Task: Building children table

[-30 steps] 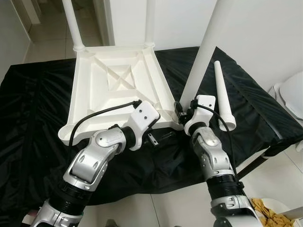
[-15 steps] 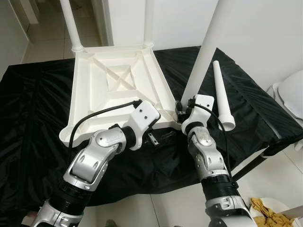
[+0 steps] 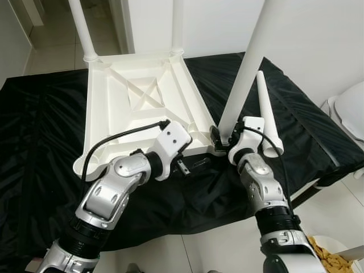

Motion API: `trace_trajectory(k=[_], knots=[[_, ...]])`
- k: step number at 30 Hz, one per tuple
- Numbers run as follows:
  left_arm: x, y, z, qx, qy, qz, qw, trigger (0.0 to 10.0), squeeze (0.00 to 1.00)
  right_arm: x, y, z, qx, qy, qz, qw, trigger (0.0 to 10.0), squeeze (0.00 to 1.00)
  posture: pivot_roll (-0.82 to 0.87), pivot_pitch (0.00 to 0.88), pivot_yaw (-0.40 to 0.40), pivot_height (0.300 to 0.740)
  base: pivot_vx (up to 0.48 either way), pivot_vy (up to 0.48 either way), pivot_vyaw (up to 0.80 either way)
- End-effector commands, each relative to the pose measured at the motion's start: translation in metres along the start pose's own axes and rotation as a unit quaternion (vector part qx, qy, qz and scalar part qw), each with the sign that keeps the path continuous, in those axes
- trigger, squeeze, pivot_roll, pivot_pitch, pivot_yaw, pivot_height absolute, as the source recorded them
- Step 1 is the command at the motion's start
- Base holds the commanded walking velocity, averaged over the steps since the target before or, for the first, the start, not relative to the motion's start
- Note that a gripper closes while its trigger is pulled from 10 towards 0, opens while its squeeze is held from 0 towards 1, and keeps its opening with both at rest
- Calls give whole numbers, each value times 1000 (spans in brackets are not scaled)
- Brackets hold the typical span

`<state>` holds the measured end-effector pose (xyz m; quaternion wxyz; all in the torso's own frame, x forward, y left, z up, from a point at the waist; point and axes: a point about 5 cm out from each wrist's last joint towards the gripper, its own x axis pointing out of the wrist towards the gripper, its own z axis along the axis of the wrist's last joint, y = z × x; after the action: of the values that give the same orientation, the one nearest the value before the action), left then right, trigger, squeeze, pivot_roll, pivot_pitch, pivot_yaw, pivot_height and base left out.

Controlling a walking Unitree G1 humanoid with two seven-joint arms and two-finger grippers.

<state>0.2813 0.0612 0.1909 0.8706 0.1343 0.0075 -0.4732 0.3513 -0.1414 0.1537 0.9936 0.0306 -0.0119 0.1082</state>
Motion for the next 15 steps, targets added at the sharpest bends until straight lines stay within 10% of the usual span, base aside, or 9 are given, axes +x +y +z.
trace_trajectory(k=[1, 15], knots=[[-1, 1, -3, -4, 6, 16, 1000, 10000, 0, 1, 0, 0, -2, 0, 27, 1000, 10000, 0, -65, 42, 3, 740, 0, 0, 0], [4, 2, -17, -32, 38, 46, 998, 10000, 0, 9, -29, 14, -59, 6, 128, 990, 10000, 0, -56, 44, 5, 740, 0, 0, 0]])
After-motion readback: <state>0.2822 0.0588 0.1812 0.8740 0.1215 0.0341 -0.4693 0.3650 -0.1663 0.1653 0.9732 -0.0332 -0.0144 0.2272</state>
